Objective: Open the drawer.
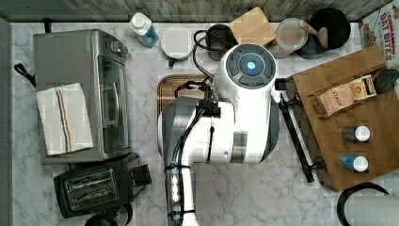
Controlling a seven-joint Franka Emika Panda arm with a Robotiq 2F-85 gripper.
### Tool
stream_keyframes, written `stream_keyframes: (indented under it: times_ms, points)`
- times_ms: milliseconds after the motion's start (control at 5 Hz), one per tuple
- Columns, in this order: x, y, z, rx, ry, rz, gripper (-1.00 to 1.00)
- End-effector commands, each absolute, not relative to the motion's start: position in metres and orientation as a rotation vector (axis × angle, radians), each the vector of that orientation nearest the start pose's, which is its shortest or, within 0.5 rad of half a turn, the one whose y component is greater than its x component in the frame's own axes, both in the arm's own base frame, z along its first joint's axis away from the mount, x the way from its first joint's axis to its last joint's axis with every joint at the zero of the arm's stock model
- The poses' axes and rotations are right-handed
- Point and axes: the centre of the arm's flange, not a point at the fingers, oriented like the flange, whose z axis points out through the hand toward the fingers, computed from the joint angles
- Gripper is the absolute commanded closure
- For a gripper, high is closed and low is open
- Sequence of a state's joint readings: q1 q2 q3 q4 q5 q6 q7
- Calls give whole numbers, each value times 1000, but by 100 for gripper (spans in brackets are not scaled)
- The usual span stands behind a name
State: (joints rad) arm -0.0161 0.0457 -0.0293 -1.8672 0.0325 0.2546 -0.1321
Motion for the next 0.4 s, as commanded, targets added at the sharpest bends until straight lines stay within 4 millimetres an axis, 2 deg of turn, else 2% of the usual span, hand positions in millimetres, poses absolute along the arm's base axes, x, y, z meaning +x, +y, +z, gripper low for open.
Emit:
stream_keyframes:
  times_ms: [200, 400]
  points:
    - [564, -22, 478, -2934, 1088, 152, -100]
    - [551, -35, 478, -2939, 887, 187, -100]
